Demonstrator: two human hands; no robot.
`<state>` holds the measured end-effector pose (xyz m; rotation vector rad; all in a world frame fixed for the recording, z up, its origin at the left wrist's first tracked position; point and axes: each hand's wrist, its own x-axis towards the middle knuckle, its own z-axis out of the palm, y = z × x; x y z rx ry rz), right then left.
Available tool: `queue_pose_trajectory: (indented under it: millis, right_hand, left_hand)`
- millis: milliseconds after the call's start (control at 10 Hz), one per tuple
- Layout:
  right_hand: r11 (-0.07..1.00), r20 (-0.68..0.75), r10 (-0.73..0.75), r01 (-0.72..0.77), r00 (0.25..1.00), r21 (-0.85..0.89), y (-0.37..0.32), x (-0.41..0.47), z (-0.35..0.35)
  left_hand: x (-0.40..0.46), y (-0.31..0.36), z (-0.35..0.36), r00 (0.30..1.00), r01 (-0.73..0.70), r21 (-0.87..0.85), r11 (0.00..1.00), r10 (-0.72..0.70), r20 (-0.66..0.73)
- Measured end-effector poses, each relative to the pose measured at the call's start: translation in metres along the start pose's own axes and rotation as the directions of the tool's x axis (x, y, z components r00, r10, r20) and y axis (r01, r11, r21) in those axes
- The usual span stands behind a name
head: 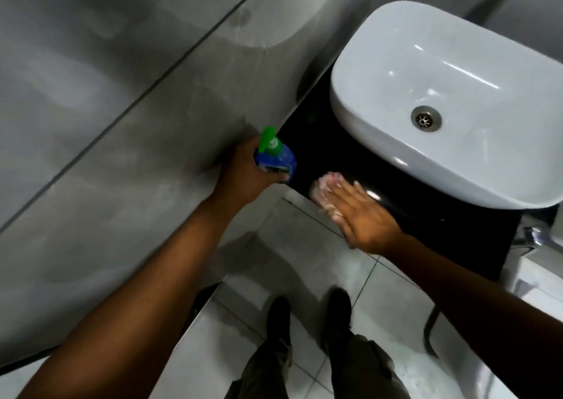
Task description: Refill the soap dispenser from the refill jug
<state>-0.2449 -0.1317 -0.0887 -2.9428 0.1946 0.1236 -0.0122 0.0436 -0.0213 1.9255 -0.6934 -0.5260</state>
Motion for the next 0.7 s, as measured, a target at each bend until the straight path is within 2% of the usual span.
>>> queue_pose_trajectory:
  millis: [100,200,300,400,500,600,700]
  right_hand:
    - [0.976,-0.006,0.209,-0.208,0.978,0.067,0.031,-0.040,-0.010]
    - [0.915,-0.004,0.394,-0.392,0.919,0.095,0.028,0.001,-0.013]
    - [0.878,-0.026,0.469,-0.463,0.883,0.120,0.009,0.032,-0.010]
    - [0.910,-0.003,0.410,-0.409,0.912,0.066,0.005,0.009,-0.001]
    - [0.900,-0.029,0.436,-0.434,0.900,0.046,0.002,-0.021,0.008]
    - [0.880,-0.046,0.474,-0.471,0.879,0.051,-0.006,-0.042,0.015]
    - [0.823,-0.056,0.565,-0.558,0.823,0.107,-0.012,-0.069,0.016]
  left_hand:
    - [0.022,0.006,0.017,0.995,-0.049,-0.011,0.999,0.050,0.085]
    - [0.037,0.016,0.034,0.979,-0.104,0.043,0.994,0.095,0.181]
    - [0.052,0.021,0.054,0.969,-0.112,0.098,0.989,0.087,0.231]
    - [0.066,0.019,0.068,0.968,-0.112,0.140,0.984,0.076,0.240]
    - [0.073,0.020,0.075,0.967,-0.126,0.159,0.979,0.085,0.241]
    - [0.078,0.019,0.077,0.962,-0.142,0.164,0.976,0.097,0.255]
    - [0.068,0.013,0.077,0.975,-0.131,0.088,0.987,0.112,0.193]
